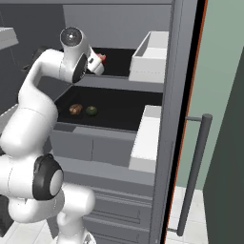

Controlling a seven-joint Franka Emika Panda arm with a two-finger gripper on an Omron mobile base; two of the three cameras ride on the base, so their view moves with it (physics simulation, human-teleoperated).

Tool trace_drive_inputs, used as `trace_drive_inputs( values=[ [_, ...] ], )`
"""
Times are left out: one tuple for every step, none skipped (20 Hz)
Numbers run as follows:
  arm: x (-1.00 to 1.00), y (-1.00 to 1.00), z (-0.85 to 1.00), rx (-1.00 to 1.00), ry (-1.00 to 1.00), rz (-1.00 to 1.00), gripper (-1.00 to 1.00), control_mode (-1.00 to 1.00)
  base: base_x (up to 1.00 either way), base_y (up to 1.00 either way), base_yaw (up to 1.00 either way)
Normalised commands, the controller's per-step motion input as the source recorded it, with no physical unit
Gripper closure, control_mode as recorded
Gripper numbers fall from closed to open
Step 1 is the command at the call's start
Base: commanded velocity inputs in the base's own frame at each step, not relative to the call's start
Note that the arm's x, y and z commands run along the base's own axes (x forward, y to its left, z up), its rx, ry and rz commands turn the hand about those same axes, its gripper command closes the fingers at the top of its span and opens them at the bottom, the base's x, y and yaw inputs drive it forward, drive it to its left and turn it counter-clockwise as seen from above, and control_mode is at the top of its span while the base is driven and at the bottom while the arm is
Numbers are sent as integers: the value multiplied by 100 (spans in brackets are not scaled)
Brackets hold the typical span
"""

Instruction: Gather the squash and potato from the fridge and place them on a tray on the dining counter. Then gather the chicken drumstick and steak from the fridge and place them on the other tray.

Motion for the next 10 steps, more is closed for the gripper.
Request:
trace_drive_inputs(
  values=[
    [48,0,-2,1,0,0,-100,-100,0,0,0],
    [49,0,-1,2,0,0,-100,-100,0,0,0],
    [46,0,0,2,0,0,-100,-100,0,0,0],
    [46,1,0,2,0,0,-100,-100,0,0,0],
    [44,2,0,2,0,0,-100,-100,0,0,0],
    [42,1,0,2,0,0,-100,-100,0,0,0],
    [41,2,0,2,0,0,-100,-100,0,0,0],
    [41,4,0,2,0,0,-100,-100,0,0,0],
    [40,5,0,1,0,0,-100,-100,0,0,0],
    [39,5,-1,1,0,0,-100,-100,0,0,0]
  ],
)
